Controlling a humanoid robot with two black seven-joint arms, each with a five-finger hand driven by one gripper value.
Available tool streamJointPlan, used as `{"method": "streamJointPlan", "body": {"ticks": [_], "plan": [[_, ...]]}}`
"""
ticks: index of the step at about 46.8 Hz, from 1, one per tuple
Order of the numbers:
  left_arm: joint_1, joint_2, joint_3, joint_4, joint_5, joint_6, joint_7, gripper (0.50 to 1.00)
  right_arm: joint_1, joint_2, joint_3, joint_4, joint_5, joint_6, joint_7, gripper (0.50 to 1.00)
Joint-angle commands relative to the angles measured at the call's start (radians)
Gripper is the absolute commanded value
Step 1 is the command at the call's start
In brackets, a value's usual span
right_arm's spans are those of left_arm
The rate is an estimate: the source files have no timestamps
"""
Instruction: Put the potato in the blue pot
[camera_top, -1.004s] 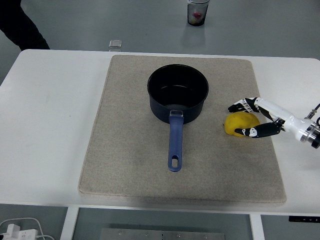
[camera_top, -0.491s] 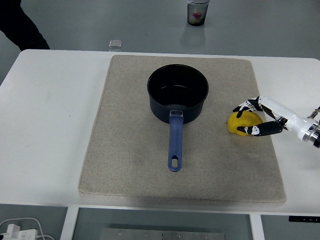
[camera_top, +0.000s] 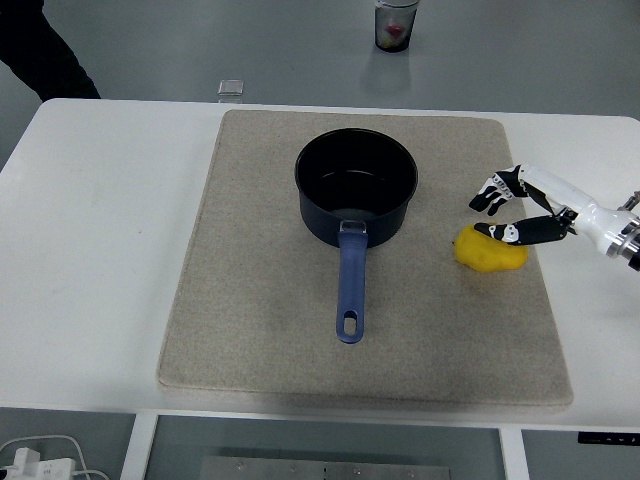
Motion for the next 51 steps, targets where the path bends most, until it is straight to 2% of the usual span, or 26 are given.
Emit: {"method": "streamJointPlan", "body": {"ticks": [1, 11, 42, 43, 44, 45, 47, 49, 51], "plan": [[0.0, 0.0, 0.0, 0.0, 0.0, 0.0, 0.0, 0.996, 0.029, 0.002, -0.009, 0.0, 0.012, 0.004, 0.0, 0.5], [0.0, 0.0, 0.0, 0.0, 0.0, 0.0, 0.0, 0.996, 0.065, 0.002, -0.018, 0.0, 0.039, 0.006, 0.0, 0.5], [0.0, 0.0, 0.0, 0.0, 0.0, 0.0, 0.0, 0.996, 0.05, 0.021, -0.016, 0.0, 0.04, 0.006, 0.0, 0.5], [0.0, 0.0, 0.0, -0.001, 0.0, 0.0, 0.0, 0.996, 0.047, 0.021, -0.016, 0.001, 0.04, 0.006, 0.0, 0.523], [0.0, 0.0, 0.0, 0.0, 0.0, 0.0, 0.0, 0.996, 0.044, 0.023, -0.016, 0.001, 0.04, 0.007, 0.0, 0.58], [0.0, 0.0, 0.0, -0.001, 0.0, 0.0, 0.0, 0.996, 0.041, 0.023, -0.016, 0.003, 0.04, 0.008, 0.0, 0.615], [0.0, 0.0, 0.0, -0.002, 0.0, 0.0, 0.0, 0.996, 0.039, 0.025, -0.013, 0.003, 0.04, 0.008, 0.0, 0.666], [0.0, 0.0, 0.0, 0.0, 0.0, 0.0, 0.0, 0.996, 0.039, 0.025, -0.013, 0.006, 0.04, 0.011, 0.0, 0.707], [0.0, 0.0, 0.0, 0.0, 0.0, 0.0, 0.0, 0.996, 0.041, 0.023, -0.012, 0.009, 0.04, 0.015, 0.0, 0.723]]}}
